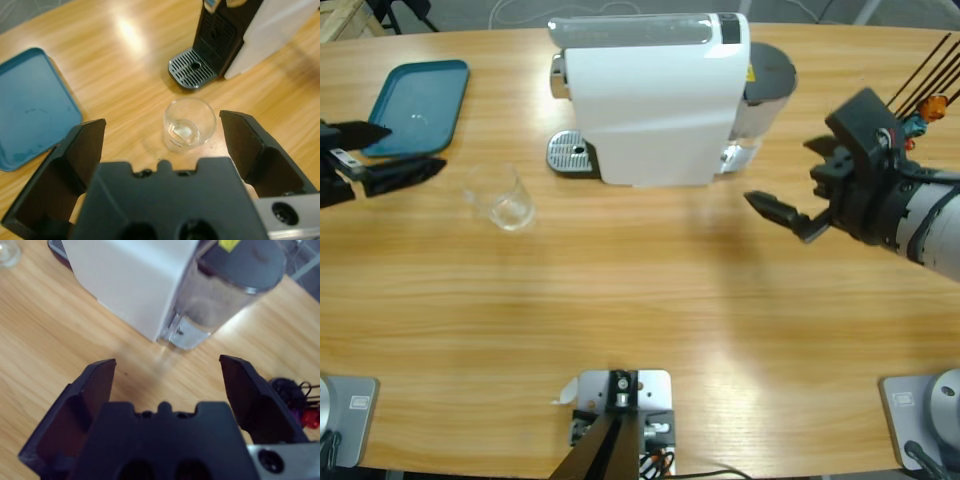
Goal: Pour coffee
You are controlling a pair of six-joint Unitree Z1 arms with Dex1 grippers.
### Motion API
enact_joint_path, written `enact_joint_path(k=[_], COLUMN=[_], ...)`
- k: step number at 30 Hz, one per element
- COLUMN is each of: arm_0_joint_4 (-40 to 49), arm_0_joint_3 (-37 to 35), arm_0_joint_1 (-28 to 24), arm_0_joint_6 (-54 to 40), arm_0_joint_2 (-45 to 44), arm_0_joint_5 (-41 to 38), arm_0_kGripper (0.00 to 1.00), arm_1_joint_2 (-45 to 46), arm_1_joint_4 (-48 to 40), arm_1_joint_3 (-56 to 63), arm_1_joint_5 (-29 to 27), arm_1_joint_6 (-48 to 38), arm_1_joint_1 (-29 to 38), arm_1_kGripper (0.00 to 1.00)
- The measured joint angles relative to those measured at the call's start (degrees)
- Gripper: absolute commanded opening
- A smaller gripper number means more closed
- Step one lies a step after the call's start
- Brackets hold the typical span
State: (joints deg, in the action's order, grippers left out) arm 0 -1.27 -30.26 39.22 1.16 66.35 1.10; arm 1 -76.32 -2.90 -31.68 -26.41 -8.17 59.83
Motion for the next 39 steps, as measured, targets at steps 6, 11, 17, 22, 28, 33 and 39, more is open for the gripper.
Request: enact_joint_path(k=[6,11,17,22,28,33,39], arm_0_joint_4=[-3.3,-4.8,-5.5,-6.9,-9.1,-10.8,-12.3], arm_0_joint_3=[0.3,0.5,1.9,3.0,3.3,3.3,3.3], arm_0_joint_1=[3.4,4.7,4.8,6.4,8.5,8.7,8.8], arm_0_joint_6=[0.2,0.2,0.2,0.2,0.2,0.2,0.2], arm_0_joint_2=[5.9,9.6,10.5,11.1,11.3,13.1,15.4], arm_0_joint_5=[-2.0,-2.0,2.0,2.7,2.8,3.5,4.1], arm_0_kGripper=[1.0,1.0,1.0,1.0,1.0,1.0,1.0], arm_1_joint_2=[0.0,0.0,0.0,0.0,0.0,0.0,0.0], arm_1_joint_4=[-0.3,-0.5,-0.5,-0.5,-0.8,-1.0,-1.0], arm_1_joint_3=[0.9,1.3,1.4,1.4,1.4,1.4,1.4], arm_1_joint_5=[-0.2,-0.3,-0.3,-0.3,-0.3,-0.3,-0.3], arm_1_joint_6=[-0.8,-0.8,-0.9,-0.9,-1.0,-1.0,-1.0], arm_1_joint_1=[0.0,0.0,0.0,0.0,0.0,0.0,0.0], arm_1_kGripper=[0.895,0.895,0.895,0.895,0.895,0.895,0.895])
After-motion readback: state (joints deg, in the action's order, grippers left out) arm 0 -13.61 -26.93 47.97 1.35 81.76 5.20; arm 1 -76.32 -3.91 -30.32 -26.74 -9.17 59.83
